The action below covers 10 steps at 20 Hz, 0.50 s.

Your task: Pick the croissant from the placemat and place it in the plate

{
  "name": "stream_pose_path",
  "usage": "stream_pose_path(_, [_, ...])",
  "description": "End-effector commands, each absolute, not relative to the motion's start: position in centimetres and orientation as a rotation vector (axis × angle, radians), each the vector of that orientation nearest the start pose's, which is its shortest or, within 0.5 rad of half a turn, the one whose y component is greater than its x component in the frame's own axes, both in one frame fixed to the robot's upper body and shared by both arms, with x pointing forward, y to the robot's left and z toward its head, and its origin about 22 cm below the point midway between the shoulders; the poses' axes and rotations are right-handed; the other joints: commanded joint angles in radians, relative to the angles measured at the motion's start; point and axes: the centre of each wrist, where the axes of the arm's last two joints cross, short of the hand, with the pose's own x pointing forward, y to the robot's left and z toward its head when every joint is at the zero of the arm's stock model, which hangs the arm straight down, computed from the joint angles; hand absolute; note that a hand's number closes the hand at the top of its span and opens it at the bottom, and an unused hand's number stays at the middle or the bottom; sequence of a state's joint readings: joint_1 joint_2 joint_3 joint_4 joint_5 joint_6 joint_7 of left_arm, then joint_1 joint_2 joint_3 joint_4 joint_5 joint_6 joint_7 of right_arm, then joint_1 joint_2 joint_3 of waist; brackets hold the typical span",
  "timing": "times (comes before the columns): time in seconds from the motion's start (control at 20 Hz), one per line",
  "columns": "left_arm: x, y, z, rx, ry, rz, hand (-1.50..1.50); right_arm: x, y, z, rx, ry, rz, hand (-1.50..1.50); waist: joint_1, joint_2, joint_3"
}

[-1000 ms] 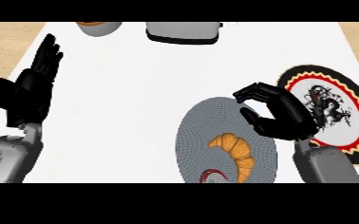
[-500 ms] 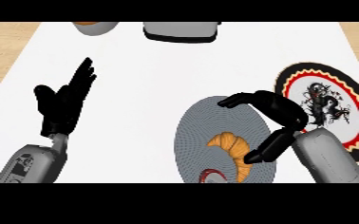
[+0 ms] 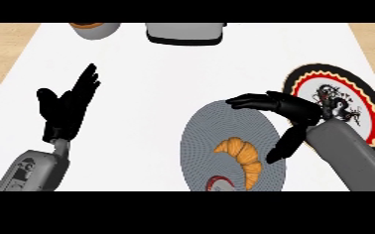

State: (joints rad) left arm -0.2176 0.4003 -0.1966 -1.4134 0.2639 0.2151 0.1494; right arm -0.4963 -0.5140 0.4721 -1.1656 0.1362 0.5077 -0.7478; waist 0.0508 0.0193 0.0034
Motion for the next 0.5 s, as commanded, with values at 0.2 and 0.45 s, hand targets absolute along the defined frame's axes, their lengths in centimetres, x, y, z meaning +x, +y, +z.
stream_pose_path(0.2, [27.5, 27.6, 1.8, 0.153, -1.412, -0.118, 0.00, 35.1, -25.5, 3.3, 0.705, -1.671, 1.628, -1.50, -0.016, -0.013, -0.002])
stream_pose_path(0.45, [29.2, 27.5, 2.0, 0.159, -1.394, -0.097, 0.00, 35.3, -22.6, 1.4, 0.659, -1.595, 1.803, -1.50, -0.033, -0.013, -0.003])
